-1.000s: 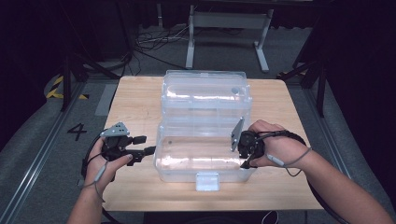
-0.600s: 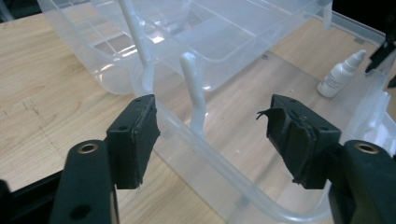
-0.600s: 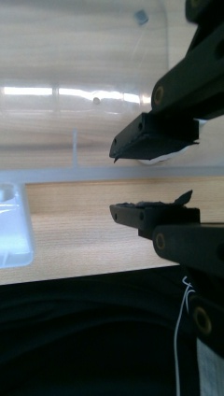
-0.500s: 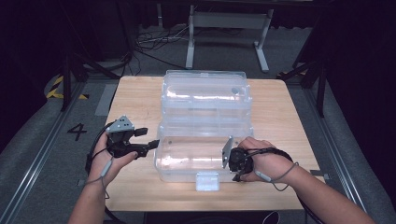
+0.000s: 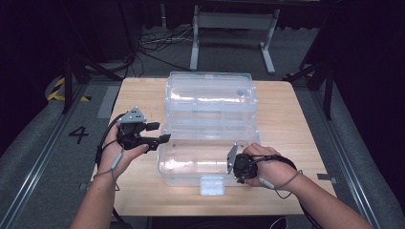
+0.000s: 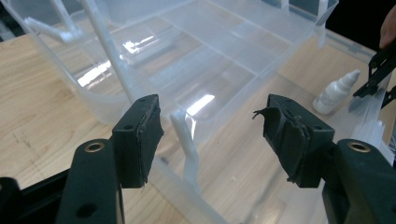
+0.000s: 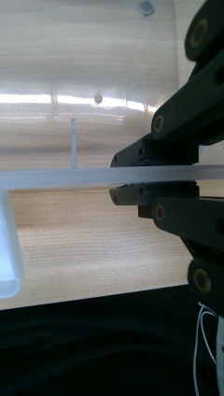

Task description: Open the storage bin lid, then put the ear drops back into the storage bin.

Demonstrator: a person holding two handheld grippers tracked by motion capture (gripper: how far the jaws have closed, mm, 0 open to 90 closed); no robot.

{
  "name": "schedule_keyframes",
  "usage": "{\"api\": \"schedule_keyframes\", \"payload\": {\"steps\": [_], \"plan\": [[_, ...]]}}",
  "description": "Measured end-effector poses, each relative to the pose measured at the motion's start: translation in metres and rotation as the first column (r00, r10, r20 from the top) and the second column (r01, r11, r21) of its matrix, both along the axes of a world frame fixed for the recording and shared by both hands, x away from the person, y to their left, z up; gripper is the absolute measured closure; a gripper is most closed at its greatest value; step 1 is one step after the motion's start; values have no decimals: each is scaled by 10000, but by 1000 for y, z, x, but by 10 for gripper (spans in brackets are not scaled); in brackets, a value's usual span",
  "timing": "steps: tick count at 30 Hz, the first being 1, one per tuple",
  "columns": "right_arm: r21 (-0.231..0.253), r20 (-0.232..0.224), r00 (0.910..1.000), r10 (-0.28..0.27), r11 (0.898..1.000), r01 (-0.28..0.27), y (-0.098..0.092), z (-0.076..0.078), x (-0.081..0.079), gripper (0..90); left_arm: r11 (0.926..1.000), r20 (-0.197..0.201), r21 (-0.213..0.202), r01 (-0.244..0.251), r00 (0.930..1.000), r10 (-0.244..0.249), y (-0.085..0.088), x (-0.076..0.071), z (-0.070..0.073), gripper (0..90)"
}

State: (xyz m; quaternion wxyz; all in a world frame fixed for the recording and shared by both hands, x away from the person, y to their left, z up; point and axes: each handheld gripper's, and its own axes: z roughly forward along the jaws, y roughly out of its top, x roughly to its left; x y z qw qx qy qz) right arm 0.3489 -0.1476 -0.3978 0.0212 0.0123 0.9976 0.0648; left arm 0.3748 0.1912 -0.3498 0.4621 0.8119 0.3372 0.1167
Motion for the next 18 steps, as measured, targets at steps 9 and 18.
{"api": "schedule_keyframes", "payload": {"steps": [9,18], "plan": [[355,-71,9999,-142,9993,144,-4,0,0,834,9987,148,237,449,9989,-452,-17,12,14,373],[418,-113,9999,-45,9991,50,-5,0,1,834,9965,394,397,729,9964,-745,-34,24,31,373]]}}
